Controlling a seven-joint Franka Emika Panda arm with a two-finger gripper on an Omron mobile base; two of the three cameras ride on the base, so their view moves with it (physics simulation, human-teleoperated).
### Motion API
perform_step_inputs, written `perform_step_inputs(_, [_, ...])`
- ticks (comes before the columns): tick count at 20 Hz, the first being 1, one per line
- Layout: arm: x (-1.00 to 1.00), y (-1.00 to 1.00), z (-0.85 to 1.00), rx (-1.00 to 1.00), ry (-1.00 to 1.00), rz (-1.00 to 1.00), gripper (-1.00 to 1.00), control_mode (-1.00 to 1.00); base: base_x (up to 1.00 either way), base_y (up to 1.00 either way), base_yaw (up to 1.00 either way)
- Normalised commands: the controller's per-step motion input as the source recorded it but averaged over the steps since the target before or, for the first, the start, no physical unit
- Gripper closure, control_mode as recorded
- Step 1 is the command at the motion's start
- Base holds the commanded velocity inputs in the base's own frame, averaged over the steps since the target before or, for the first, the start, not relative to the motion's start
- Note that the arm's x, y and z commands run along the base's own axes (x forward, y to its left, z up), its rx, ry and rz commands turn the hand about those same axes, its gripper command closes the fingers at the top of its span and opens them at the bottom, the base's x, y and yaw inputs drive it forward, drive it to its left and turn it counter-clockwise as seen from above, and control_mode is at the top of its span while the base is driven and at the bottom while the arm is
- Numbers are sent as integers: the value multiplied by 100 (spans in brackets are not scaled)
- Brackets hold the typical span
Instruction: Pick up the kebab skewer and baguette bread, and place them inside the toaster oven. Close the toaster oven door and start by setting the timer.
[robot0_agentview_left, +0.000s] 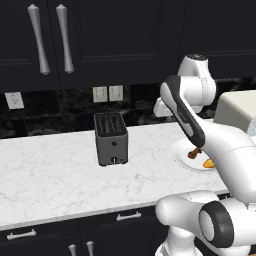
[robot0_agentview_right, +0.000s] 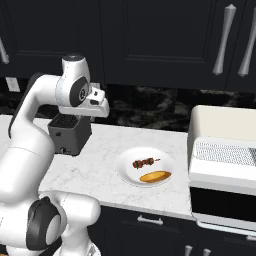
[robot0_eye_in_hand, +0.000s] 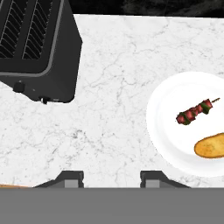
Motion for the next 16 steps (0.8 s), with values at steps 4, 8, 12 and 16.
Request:
perform_step_inputs(4, [0, 0, 0, 0, 0, 0, -100, 100, 0, 0, 0])
perform_step_inputs(8, [0, 0, 0, 0, 0, 0, -100, 100, 0, 0, 0])
perform_step_inputs(12, [0, 0, 0, 0, 0, 0, -100, 100, 0, 0, 0])
perform_step_inputs(16, [0, 0, 0, 0, 0, 0, -100, 100, 0, -3, 0])
